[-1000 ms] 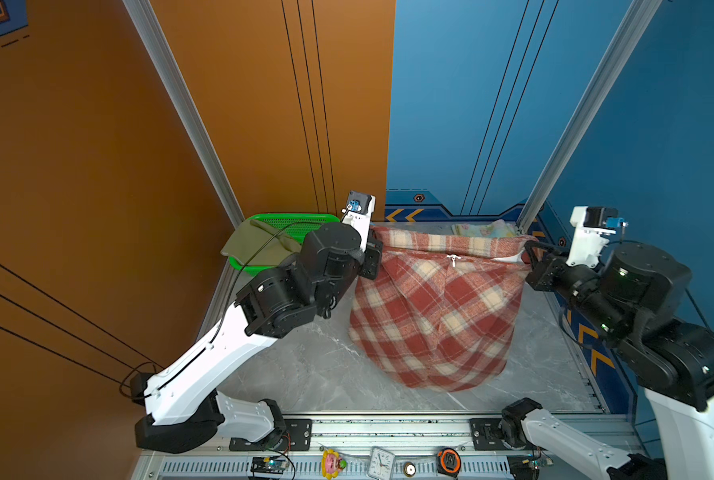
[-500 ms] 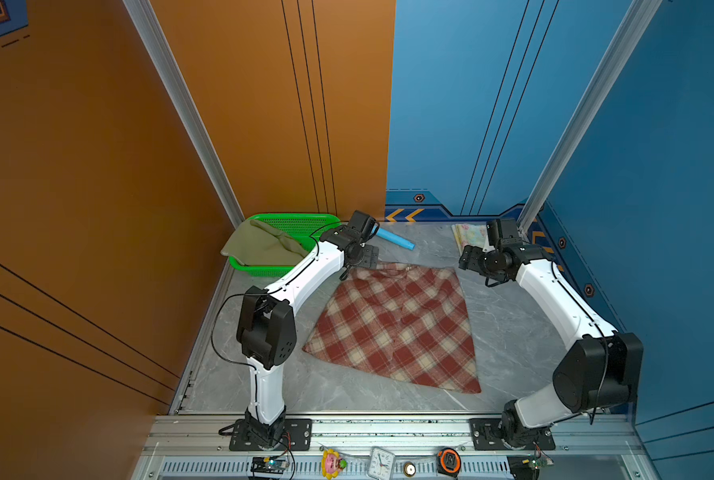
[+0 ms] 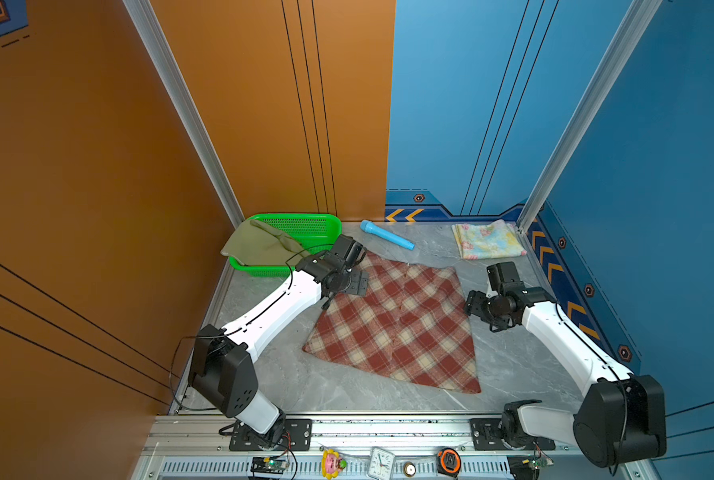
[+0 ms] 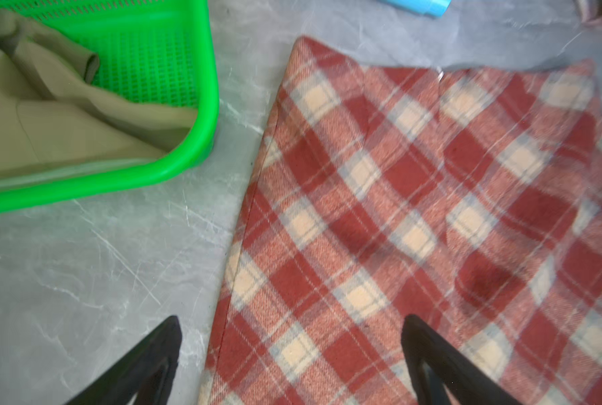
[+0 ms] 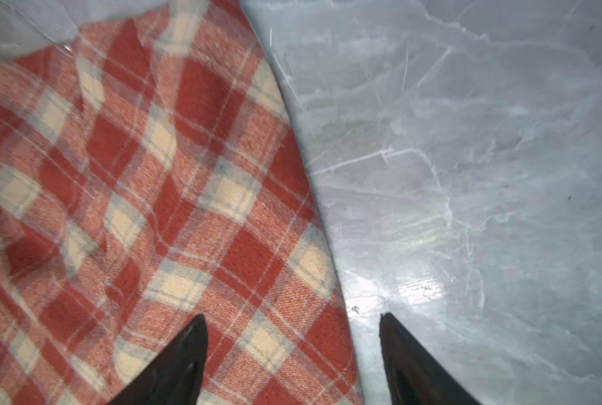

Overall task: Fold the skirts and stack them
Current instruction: 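Smooth the plaid skirt's side edges with both grippers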

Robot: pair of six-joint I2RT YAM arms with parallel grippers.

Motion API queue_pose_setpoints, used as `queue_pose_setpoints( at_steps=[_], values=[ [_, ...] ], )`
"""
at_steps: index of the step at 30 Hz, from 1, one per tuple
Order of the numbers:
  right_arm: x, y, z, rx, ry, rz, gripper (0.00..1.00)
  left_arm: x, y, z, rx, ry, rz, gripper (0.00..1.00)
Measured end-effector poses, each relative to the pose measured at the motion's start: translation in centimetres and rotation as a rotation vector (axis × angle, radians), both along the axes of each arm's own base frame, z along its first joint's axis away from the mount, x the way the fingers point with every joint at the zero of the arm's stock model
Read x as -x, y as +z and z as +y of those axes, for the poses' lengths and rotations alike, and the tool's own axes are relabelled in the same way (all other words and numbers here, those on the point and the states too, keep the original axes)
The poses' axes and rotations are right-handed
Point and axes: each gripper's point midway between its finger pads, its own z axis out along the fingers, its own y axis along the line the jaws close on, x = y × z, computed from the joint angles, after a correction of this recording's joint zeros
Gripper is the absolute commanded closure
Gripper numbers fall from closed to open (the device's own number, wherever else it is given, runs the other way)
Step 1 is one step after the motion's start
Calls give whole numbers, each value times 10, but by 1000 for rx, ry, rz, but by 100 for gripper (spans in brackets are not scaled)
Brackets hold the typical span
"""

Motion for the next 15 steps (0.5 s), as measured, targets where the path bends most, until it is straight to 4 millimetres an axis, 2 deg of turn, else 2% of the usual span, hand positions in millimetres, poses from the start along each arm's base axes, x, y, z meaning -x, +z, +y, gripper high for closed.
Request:
queue_pose_setpoints(
  at_steps=[4,7,13,15],
  values=[
    [14,-22,-1,0,-8,64,36,27,-37,22,-48,40,91,3],
    [14,-39,3,-5,0,102,42,37,-55,34,-66,72,137,3],
    [17,-67,11,-4,28,172,54,39,-62,45,-64,120,157,3],
    [17,-75,11,2,36,185,76,38,-61,47,-60,132,154,3]
  ],
)
